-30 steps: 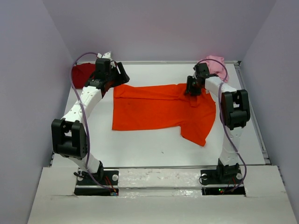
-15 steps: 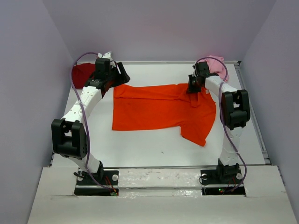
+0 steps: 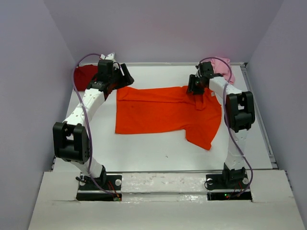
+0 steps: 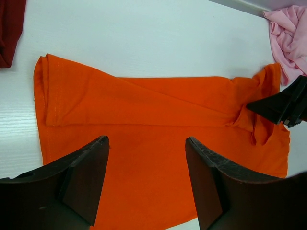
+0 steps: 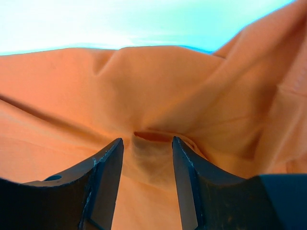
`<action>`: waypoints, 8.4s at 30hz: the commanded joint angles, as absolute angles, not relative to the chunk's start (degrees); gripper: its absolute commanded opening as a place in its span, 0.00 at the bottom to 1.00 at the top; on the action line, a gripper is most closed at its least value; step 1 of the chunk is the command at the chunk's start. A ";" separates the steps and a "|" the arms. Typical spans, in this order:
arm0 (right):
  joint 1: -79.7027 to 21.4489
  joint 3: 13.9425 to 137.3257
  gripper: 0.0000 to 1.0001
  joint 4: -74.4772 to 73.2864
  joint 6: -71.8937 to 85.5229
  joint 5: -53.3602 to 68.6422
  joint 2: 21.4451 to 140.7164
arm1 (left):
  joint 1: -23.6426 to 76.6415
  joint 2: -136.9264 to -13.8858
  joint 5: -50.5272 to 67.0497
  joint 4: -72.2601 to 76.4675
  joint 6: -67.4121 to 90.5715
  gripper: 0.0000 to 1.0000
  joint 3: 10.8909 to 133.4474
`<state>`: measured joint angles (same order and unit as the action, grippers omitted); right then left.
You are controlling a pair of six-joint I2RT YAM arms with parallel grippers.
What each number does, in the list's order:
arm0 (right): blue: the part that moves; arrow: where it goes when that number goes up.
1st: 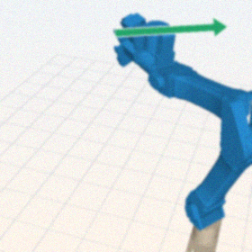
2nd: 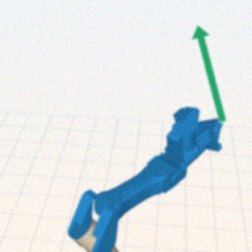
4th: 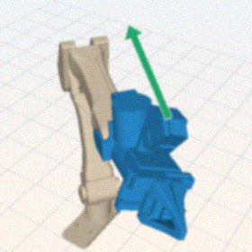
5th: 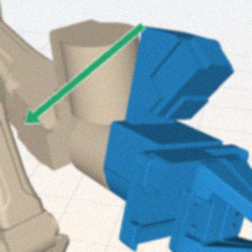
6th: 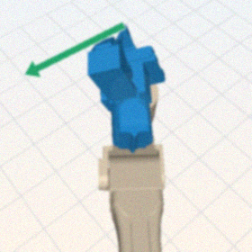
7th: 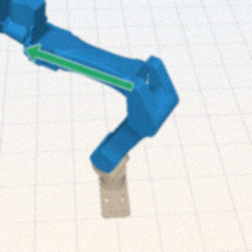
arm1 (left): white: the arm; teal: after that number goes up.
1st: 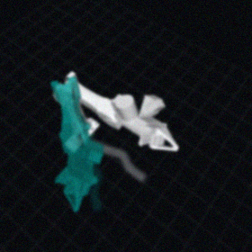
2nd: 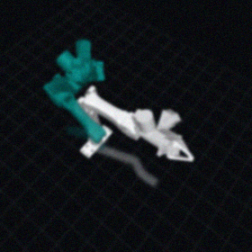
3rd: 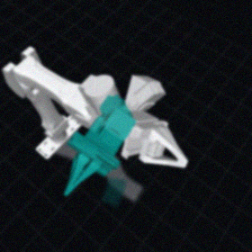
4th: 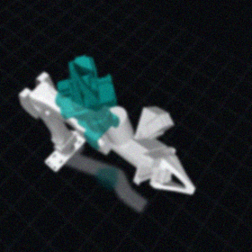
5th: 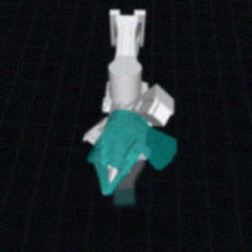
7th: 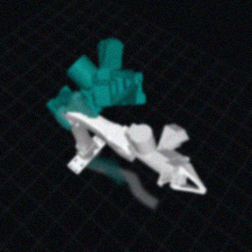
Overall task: Fold and stack the t-shirts
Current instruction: Fold the flattened tshirt in 1/3 of the way
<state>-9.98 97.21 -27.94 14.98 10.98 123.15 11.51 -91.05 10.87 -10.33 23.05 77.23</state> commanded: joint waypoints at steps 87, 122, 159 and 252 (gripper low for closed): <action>-17.67 108.98 0.45 -35.95 8.35 -37.88 125.42 | 11.51 -89.91 14.94 -7.73 22.94 0.74 75.94; -14.77 110.13 0.41 -34.98 10.20 -26.81 126.38 | 11.60 -90.18 14.59 -7.82 22.59 0.74 76.03; -8.18 103.71 0.00 -31.12 8.97 -31.64 122.35 | 11.78 -90.17 15.38 -7.56 22.76 0.74 75.94; -4.92 107.14 0.50 -31.19 10.10 -34.37 127.97 | 12.30 -91.84 14.59 -6.68 23.38 0.74 75.06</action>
